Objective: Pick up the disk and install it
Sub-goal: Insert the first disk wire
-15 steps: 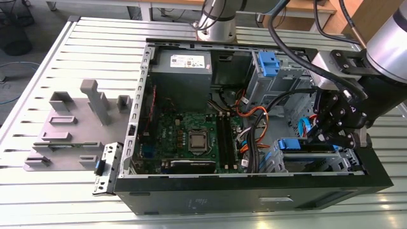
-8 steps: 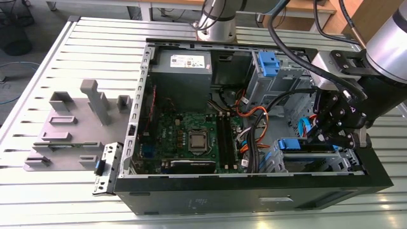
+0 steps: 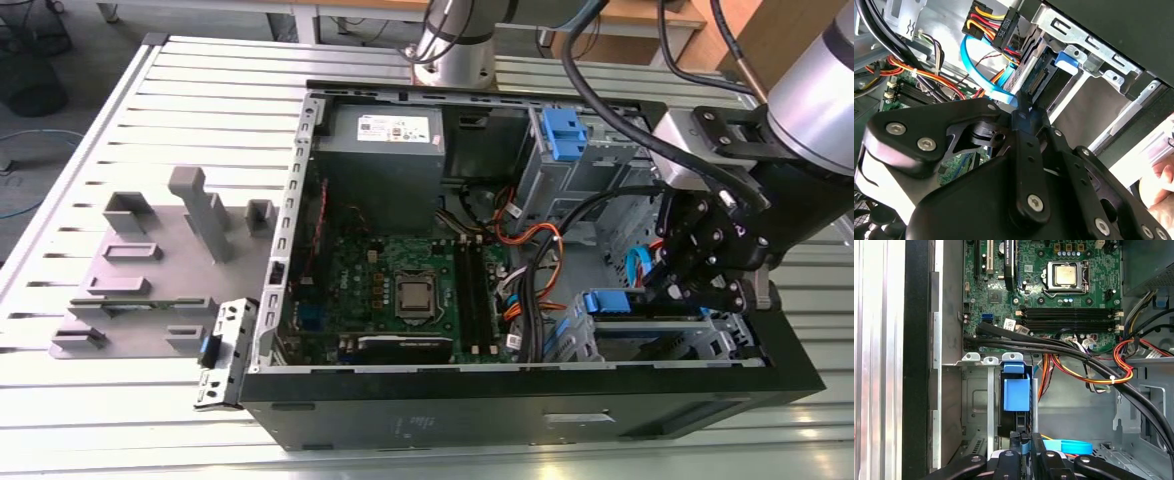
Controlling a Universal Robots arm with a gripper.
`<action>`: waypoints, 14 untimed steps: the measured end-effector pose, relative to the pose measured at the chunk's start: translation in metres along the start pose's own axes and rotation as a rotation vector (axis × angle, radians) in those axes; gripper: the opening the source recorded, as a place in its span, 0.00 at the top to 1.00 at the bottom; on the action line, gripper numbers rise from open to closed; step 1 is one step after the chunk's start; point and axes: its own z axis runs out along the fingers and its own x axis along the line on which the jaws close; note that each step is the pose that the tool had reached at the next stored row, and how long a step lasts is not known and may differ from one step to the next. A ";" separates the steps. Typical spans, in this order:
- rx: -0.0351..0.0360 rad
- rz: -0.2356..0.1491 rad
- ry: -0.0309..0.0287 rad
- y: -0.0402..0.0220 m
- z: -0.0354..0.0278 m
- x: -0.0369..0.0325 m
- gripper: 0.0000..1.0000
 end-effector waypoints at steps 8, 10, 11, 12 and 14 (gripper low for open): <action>0.0000 0.000 -0.0002 0.0004 -0.0120 -0.0001 0.77; 0.0000 0.000 -0.0002 0.0006 -0.0166 -0.0001 0.77; 0.0000 0.000 -0.0004 0.0006 -0.0188 -0.0001 0.77; 0.0000 0.000 -0.0002 0.0007 -0.0209 -0.0001 0.77; 0.0000 0.000 -0.0003 0.0008 -0.0225 -0.0001 0.77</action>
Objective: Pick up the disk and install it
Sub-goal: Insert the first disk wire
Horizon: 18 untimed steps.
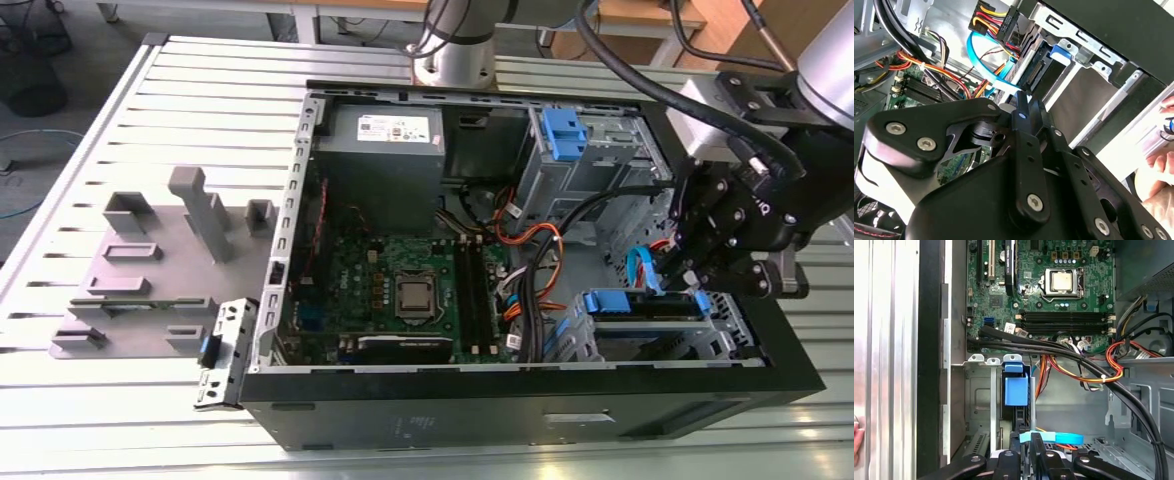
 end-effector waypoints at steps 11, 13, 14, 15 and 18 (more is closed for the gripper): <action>-0.0001 0.000 -0.0024 -0.0108 -0.0001 -0.0003 0.77; -0.0001 0.000 -0.0024 -0.0109 -0.0001 -0.0003 0.77; -0.0001 0.000 -0.0024 -0.0108 -0.0002 -0.0003 0.77; -0.0001 0.000 -0.0024 -0.0109 -0.0006 -0.0002 0.77; -0.0001 0.000 -0.0024 -0.0109 -0.0016 -0.0003 0.77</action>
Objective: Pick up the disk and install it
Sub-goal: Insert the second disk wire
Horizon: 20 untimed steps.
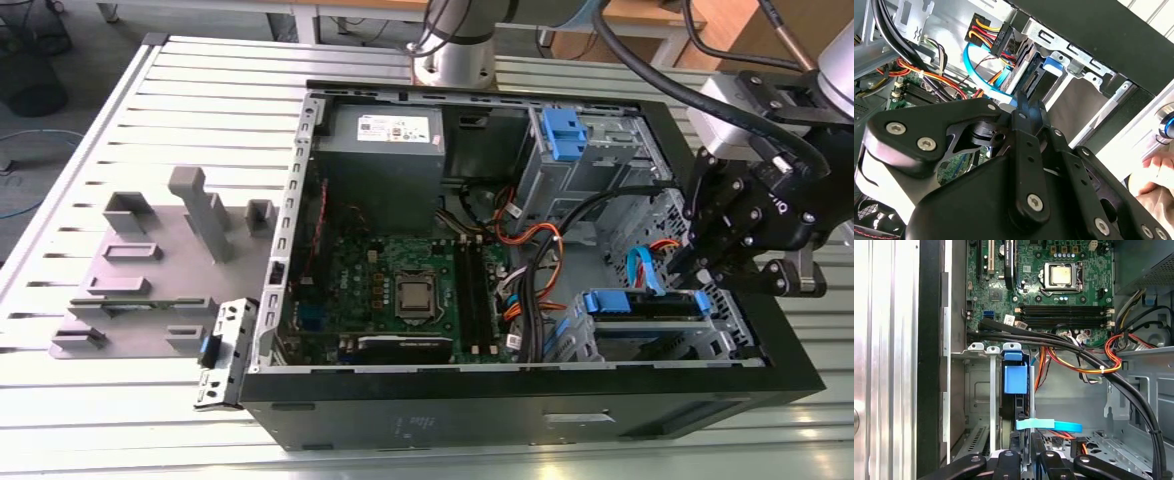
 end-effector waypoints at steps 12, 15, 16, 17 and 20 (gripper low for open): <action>0.0000 0.000 0.0001 0.0001 -0.0008 -0.0021 0.77; 0.0000 0.000 0.0001 0.0002 -0.0006 -0.0063 0.77; 0.0000 0.000 0.0002 0.0002 -0.0005 -0.0080 0.77; 0.0000 0.000 0.0000 0.0002 -0.0003 -0.0097 0.77; 0.0000 0.000 -0.0002 0.0003 0.0002 -0.0150 0.77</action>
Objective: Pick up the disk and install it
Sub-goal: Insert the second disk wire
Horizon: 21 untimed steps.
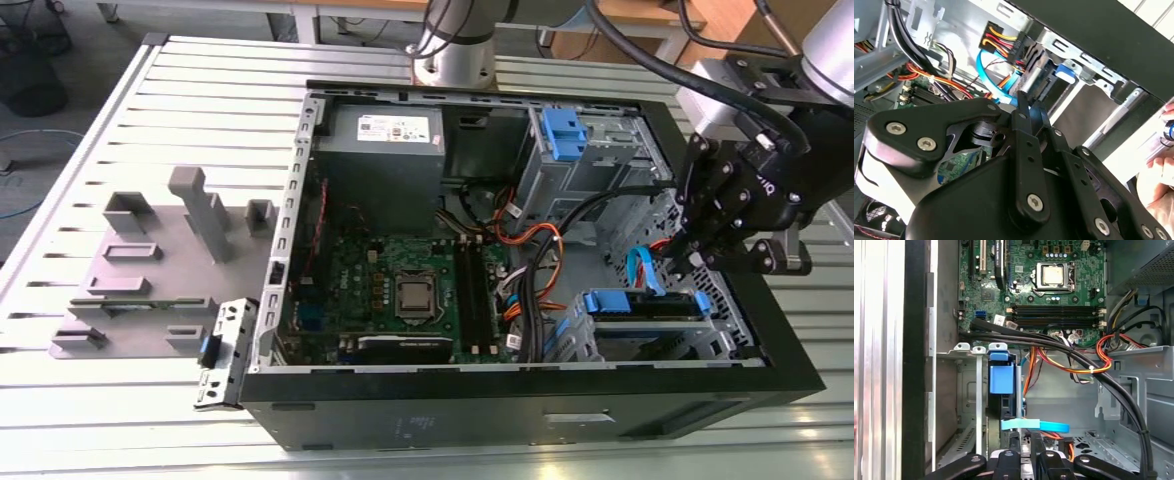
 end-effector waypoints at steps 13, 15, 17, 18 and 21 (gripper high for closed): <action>-0.0004 -0.001 -0.0150 0.0001 0.0043 -0.0145 0.77; -0.0004 -0.001 -0.0158 -0.0005 0.0050 -0.0158 0.77; -0.0004 -0.001 -0.0163 -0.0012 0.0056 -0.0170 0.77; -0.0004 -0.001 -0.0165 -0.0018 0.0059 -0.0174 0.77; -0.0004 -0.001 -0.0163 -0.0043 0.0064 -0.0184 0.77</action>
